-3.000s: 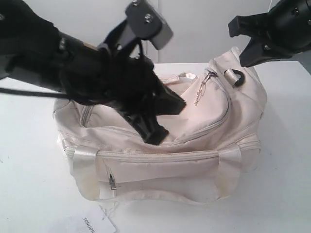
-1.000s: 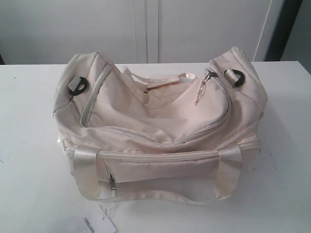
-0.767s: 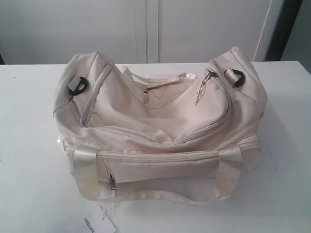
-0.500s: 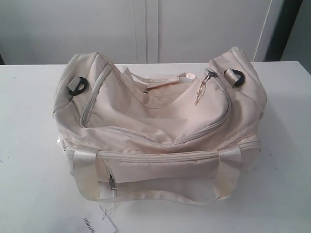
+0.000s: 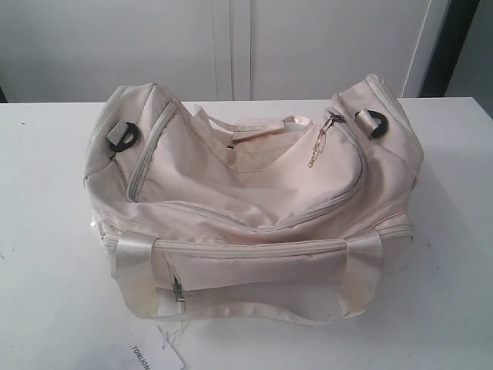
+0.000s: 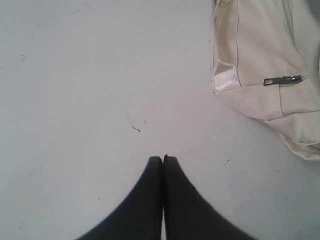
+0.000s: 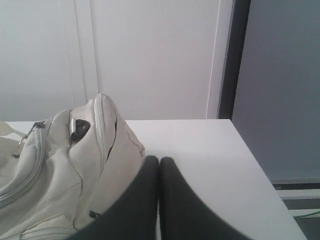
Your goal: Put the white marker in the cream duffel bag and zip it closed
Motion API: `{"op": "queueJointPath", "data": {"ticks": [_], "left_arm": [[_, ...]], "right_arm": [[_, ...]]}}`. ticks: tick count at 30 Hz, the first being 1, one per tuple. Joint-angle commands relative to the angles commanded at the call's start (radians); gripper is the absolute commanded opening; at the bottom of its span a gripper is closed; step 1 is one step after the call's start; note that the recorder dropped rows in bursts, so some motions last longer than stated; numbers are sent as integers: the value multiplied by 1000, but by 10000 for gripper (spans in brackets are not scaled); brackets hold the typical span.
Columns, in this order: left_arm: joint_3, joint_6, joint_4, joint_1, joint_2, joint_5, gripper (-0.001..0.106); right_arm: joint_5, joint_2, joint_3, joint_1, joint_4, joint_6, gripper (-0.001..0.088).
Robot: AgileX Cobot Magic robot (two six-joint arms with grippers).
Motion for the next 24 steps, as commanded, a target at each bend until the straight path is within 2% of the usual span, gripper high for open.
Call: {"op": "queueJointPath", "data": {"ticks": [6,14,24], "left_arm": [[0,0,0,0,0,0,0],[0,0,0,0,0,0,0],[0,0,0,0,0,6,0]], "right_arm": [[34,-1,26,0,-12,-5,0],[34,-104,182,0,-14,-34,0],[-27,-108,321,0,-12,-53,0]]}}
